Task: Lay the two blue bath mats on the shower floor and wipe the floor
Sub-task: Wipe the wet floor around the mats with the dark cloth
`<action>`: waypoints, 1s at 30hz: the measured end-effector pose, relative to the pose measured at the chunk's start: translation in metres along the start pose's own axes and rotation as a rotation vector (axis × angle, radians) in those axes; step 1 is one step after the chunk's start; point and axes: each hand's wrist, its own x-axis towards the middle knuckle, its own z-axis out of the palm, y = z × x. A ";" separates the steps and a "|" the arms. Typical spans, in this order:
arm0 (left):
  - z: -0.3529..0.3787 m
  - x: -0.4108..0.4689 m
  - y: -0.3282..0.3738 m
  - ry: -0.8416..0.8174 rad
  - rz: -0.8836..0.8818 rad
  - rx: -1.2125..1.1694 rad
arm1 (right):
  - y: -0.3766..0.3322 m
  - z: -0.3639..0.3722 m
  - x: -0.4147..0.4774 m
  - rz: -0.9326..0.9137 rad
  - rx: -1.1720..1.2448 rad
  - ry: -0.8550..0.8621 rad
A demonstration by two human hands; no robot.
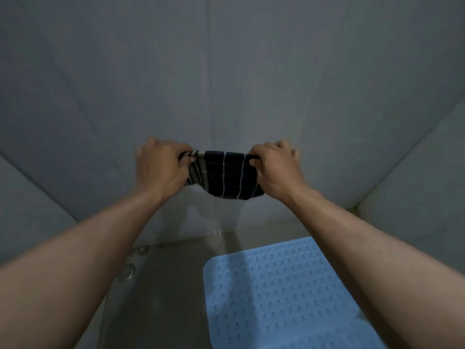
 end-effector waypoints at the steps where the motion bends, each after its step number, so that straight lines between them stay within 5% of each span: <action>1: -0.012 0.012 0.021 -0.005 0.032 -0.032 | 0.007 -0.030 0.004 0.014 -0.019 0.001; 9: -0.104 0.104 0.193 -0.058 0.282 -0.175 | 0.057 -0.247 0.008 0.149 -0.157 -0.073; 23: -0.212 0.192 0.464 -0.160 0.736 -0.340 | 0.119 -0.524 -0.048 0.639 -0.220 0.040; 30: -0.232 0.200 0.613 -0.213 0.854 -0.377 | 0.185 -0.635 -0.091 0.716 -0.247 0.126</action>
